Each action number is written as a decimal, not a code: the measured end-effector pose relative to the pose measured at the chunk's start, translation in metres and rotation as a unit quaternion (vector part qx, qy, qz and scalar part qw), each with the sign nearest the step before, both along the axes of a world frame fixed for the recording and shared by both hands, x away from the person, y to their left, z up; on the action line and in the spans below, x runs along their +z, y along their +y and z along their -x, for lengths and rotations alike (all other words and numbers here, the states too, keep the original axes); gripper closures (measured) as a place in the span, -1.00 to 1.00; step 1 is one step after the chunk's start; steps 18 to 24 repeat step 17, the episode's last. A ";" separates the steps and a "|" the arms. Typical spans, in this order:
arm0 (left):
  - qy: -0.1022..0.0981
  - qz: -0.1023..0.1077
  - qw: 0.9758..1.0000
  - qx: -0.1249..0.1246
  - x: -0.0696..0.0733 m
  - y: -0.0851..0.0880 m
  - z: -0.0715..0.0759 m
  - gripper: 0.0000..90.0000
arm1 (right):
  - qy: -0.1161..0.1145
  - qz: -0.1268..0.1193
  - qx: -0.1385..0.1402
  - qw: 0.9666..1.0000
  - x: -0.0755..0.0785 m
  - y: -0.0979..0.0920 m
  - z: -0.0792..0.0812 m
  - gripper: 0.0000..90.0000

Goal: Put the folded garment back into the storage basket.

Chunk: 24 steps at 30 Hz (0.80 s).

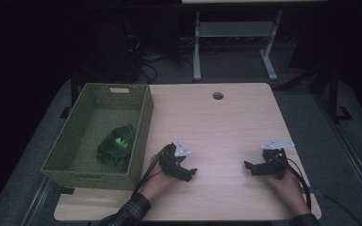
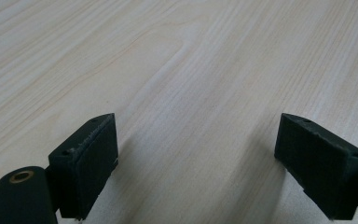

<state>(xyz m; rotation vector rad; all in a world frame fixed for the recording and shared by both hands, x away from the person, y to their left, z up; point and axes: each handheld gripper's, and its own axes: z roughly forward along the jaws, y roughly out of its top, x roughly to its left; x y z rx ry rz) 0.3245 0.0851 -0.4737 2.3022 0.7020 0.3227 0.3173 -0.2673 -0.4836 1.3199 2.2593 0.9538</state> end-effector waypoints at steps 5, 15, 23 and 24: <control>0.001 0.026 1.000 -0.004 -0.005 0.005 -0.001 -0.72 | 0.000 0.000 0.000 1.000 0.000 0.000 0.000 -0.95; 0.001 0.026 1.000 -0.004 -0.005 0.005 -0.001 -0.72 | 0.000 0.000 0.000 1.000 0.000 0.000 0.000 -0.95; 0.001 0.026 1.000 -0.004 -0.005 0.005 -0.001 -0.72 | 0.000 0.000 0.000 1.000 0.000 0.000 0.000 -0.95; 0.001 0.026 1.000 -0.004 -0.005 0.005 -0.001 -0.72 | 0.000 0.000 0.000 1.000 0.000 0.000 0.000 -0.95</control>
